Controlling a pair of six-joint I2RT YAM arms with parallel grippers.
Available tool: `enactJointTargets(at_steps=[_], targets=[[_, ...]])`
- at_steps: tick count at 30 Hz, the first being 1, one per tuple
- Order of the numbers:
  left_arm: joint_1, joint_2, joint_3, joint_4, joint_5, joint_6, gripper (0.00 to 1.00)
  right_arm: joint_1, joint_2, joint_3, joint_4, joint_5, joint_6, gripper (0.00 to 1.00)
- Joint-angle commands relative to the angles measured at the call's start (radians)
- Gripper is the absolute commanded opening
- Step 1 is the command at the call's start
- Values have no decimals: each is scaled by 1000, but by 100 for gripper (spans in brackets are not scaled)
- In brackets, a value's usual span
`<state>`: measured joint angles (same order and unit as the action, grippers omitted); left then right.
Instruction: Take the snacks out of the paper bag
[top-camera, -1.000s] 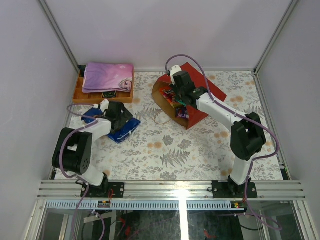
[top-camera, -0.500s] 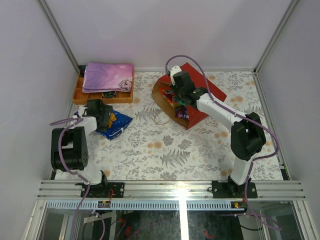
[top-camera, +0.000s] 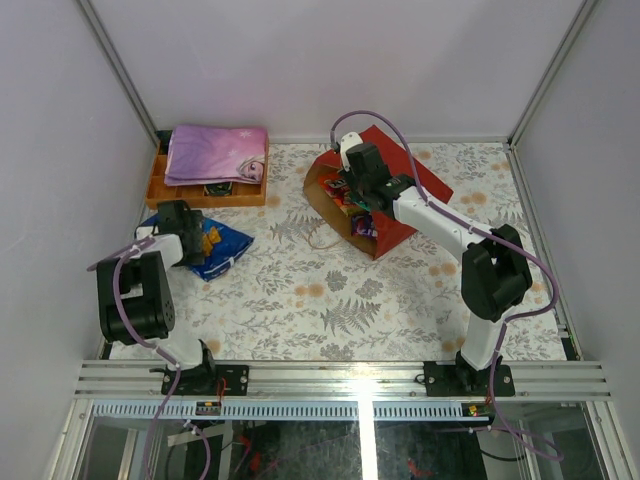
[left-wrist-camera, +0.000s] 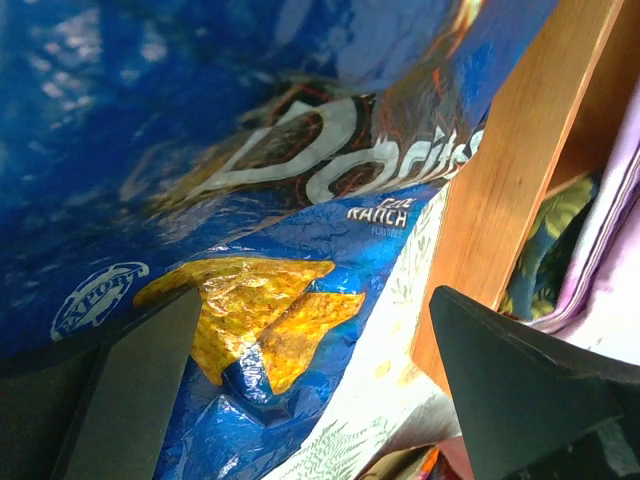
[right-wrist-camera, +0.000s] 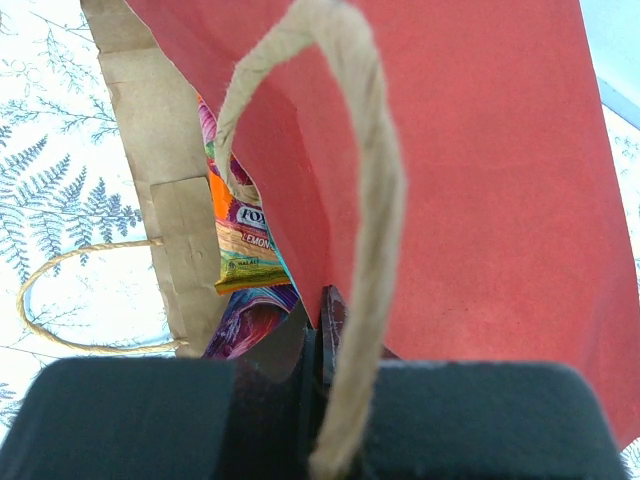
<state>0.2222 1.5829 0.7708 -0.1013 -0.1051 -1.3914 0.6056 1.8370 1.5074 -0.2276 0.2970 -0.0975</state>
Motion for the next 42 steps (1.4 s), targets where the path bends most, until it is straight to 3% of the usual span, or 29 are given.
enactJointTargets(at_steps=[1,10,14,20,26,31,37,42], targets=[[73,9,-14,-79,-77,-3,100,-3,-62,2,22,-25,2,2],[105,-264,21,-137,-56,87,100,-3,-59,2,19,-47,6,2],[-2,-299,108,-230,-45,188,100,-3,-59,4,20,-51,9,2],[-336,-195,241,-431,-228,498,100,-3,-62,5,14,-55,13,2],[-569,8,363,-701,-645,589,96,-3,-64,5,17,-80,27,2],[-637,220,555,-890,-833,603,91,-2,-66,-3,19,-94,34,2],[-664,294,573,-757,-799,816,82,-3,-76,-23,32,-108,38,2],[-664,376,570,-714,-788,880,75,-3,-90,-39,48,-118,40,2]])
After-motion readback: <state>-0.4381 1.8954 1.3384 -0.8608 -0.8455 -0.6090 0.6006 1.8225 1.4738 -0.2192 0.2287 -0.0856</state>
